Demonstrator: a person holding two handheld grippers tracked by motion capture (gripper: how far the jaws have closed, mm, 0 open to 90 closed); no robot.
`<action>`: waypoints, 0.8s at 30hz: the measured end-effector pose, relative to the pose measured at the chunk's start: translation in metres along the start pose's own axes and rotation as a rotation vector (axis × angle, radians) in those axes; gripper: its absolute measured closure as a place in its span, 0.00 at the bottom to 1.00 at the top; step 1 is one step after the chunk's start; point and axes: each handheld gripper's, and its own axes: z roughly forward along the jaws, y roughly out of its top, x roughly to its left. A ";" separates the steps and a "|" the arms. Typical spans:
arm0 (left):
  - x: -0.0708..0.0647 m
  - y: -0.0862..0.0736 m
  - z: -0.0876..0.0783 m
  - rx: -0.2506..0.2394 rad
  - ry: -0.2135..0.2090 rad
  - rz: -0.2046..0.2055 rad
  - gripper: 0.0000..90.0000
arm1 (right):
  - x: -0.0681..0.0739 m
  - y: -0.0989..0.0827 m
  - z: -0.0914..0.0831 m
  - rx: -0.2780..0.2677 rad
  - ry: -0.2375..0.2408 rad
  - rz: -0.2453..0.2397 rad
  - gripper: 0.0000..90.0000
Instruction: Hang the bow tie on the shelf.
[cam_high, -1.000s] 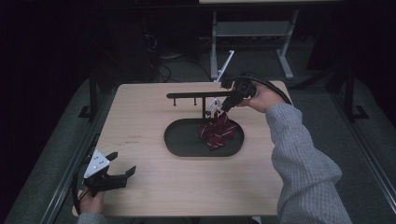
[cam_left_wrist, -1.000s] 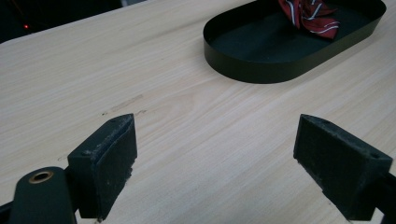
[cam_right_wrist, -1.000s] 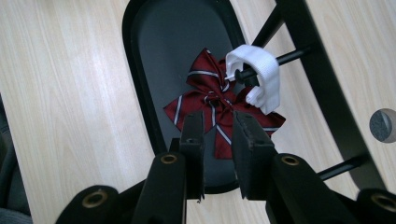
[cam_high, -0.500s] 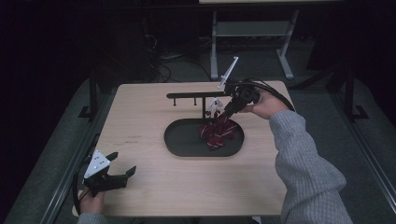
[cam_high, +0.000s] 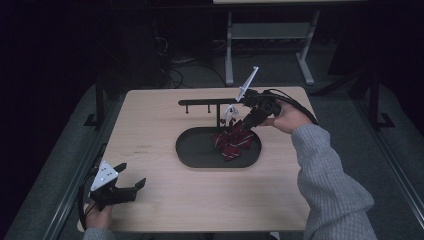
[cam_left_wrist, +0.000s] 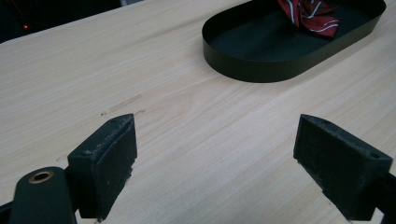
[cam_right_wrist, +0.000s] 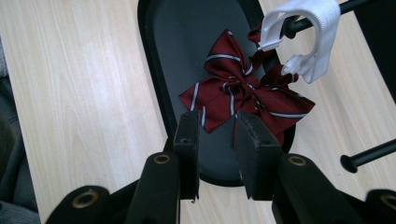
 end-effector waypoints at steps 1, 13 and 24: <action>0.000 0.000 0.000 0.000 0.000 0.000 0.15 | 0.000 -0.001 0.000 -0.004 -0.004 -0.005 0.77; 0.000 0.000 0.001 -0.001 -0.002 0.000 0.15 | 0.006 -0.013 0.003 -0.007 0.004 0.012 0.76; -0.001 0.000 0.001 -0.002 -0.002 0.000 0.15 | 0.010 -0.024 0.004 -0.017 0.012 0.016 0.74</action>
